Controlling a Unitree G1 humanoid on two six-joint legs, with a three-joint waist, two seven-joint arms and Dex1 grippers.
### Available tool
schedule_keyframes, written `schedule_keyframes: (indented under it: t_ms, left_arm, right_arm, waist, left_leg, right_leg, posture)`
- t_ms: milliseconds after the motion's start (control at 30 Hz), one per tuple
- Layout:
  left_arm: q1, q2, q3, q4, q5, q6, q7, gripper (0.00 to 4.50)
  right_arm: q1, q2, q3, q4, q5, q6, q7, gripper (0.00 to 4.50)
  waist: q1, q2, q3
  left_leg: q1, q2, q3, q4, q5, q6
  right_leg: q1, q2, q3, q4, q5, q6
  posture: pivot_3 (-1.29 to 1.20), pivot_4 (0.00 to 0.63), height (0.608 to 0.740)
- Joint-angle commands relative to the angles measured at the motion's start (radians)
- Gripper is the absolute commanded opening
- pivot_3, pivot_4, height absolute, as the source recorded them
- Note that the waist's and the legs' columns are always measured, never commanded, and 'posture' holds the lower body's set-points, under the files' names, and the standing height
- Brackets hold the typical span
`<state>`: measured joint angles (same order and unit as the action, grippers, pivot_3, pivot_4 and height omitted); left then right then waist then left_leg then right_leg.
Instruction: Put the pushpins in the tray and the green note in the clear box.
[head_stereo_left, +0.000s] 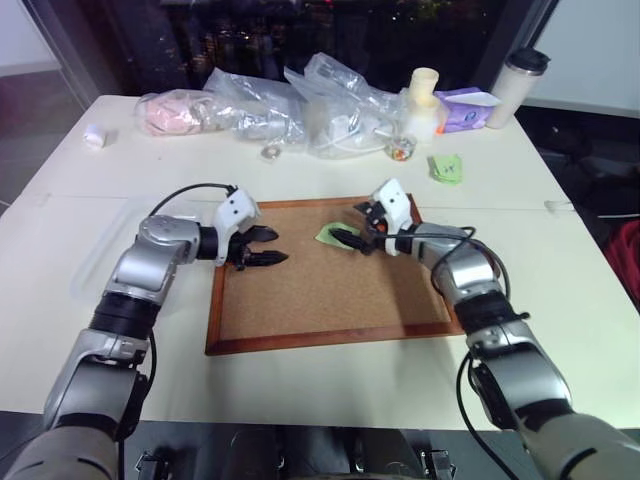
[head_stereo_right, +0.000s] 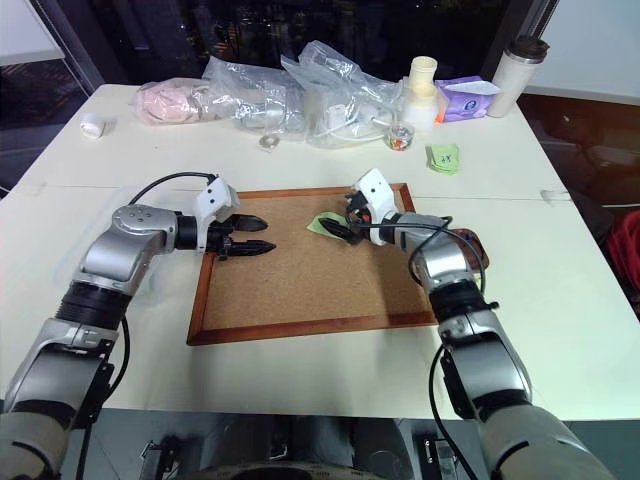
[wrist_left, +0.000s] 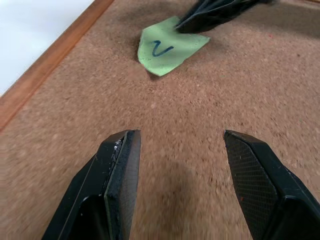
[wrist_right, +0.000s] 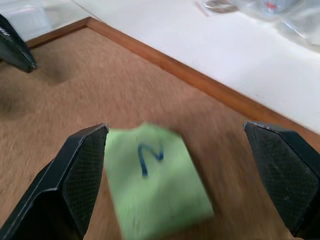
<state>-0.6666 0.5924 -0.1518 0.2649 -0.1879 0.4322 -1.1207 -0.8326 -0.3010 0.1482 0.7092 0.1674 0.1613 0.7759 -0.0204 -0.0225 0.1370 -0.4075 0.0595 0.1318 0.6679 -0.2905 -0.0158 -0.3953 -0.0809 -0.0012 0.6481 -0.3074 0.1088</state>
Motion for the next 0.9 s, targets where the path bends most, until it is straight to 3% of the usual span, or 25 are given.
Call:
schedule_keyframes:
  t_ms: [33, 267, 567, 600, 900]
  left_arm:
    - [0.007, 0.010, 0.035, -0.062, -0.019, 0.020, 0.026, 2.96]
    - [0.051, 0.009, 0.067, -0.119, -0.035, 0.078, 0.087, 2.96]
    - [0.048, 0.011, 0.068, -0.098, -0.027, 0.070, 0.117, 2.96]
    - [0.044, 0.009, 0.068, -0.090, -0.024, 0.066, 0.119, 2.96]
    - [-0.044, -0.052, 0.065, 0.125, -0.023, -0.033, 0.105, 2.96]
  right_arm:
    - [-0.072, 0.024, -0.009, 0.151, -0.033, -0.102, 0.040, 4.46]
    - [-0.139, 0.071, 0.053, 0.443, -0.176, -0.231, 0.030, 4.46]
    - [-0.110, 0.073, 0.112, 0.491, -0.284, -0.354, 0.079, 0.19]
    - [-0.105, 0.073, 0.112, 0.488, -0.288, -0.363, 0.077, 0.03]
    - [-0.020, 0.065, 0.019, 0.326, -0.211, -0.377, 0.061, 0.03]
  waist:
    - [0.001, 0.000, 0.000]
    - [-0.025, 0.000, 0.000]
    - [-0.025, 0.000, 0.000]
    - [-0.025, 0.000, 0.000]
    - [-0.022, 0.000, 0.000]
  left_leg:
    - [0.000, 0.000, 0.000, 0.000, 0.000, 0.000]
    - [0.001, 0.001, 0.000, 0.000, 0.000, -0.001]
    - [0.018, 0.002, 0.001, -0.001, 0.000, -0.001]
    - [0.018, 0.002, 0.001, -0.001, 0.000, -0.001]
    - [0.018, 0.002, 0.001, -0.002, 0.000, -0.001]
  right_leg:
    - [0.000, 0.000, 0.000, 0.000, 0.000, 0.000]
    - [0.001, 0.000, -0.001, 0.001, 0.000, 0.000]
    - [0.017, 0.000, 0.000, 0.000, 0.000, 0.000]
    - [0.017, 0.000, 0.000, 0.000, 0.000, 0.000]
    - [0.017, 0.000, -0.001, 0.000, 0.000, 0.000]
  posture:
    - [0.00, 0.150, 0.737]
    - [0.00, 0.150, 0.737]
    - [0.00, 0.150, 0.737]
    - [0.00, 0.150, 0.737]
    - [0.00, 0.150, 0.737]
